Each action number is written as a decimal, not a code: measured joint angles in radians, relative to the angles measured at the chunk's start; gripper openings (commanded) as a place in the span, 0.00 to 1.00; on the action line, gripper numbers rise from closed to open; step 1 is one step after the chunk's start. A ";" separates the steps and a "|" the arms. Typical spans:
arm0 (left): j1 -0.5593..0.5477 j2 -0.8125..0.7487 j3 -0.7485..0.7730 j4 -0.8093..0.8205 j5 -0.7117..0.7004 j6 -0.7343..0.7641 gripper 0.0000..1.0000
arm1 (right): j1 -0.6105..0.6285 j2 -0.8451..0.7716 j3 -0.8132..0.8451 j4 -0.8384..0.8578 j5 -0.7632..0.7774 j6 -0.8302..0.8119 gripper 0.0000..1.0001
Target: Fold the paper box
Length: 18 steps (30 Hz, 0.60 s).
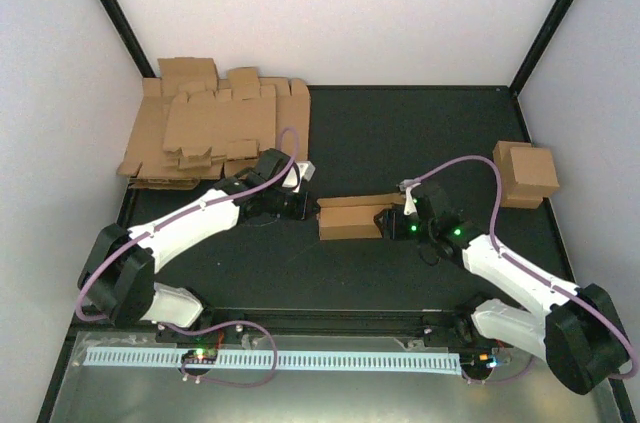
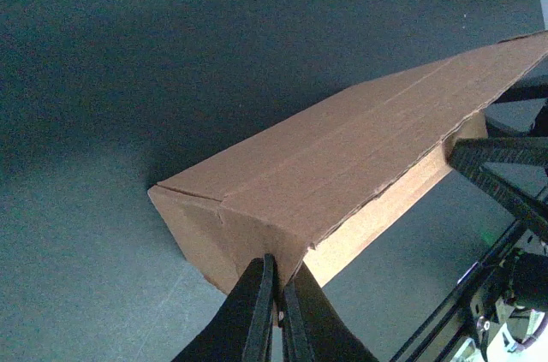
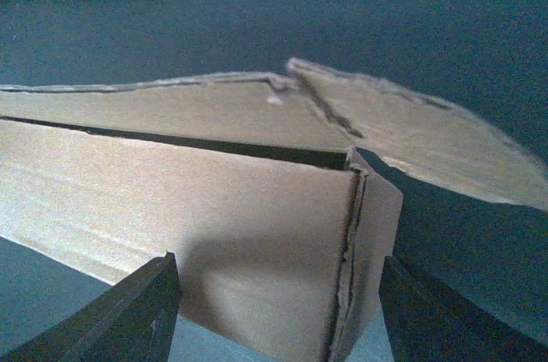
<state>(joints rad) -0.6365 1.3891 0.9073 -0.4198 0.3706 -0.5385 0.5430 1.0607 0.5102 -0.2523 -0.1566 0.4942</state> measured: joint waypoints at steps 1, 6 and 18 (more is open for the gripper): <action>0.000 0.000 -0.003 0.007 0.001 -0.006 0.05 | 0.000 -0.002 -0.002 0.002 -0.004 0.002 0.67; 0.000 0.000 -0.014 0.034 0.016 -0.034 0.05 | 0.000 -0.002 -0.005 0.006 -0.015 0.003 0.66; 0.002 0.000 -0.035 0.073 0.045 -0.122 0.07 | 0.001 -0.002 -0.011 0.020 -0.018 0.006 0.66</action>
<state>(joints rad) -0.6342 1.3895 0.8719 -0.3470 0.4160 -0.6605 0.5438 1.0584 0.4988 -0.2325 -0.1749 0.5007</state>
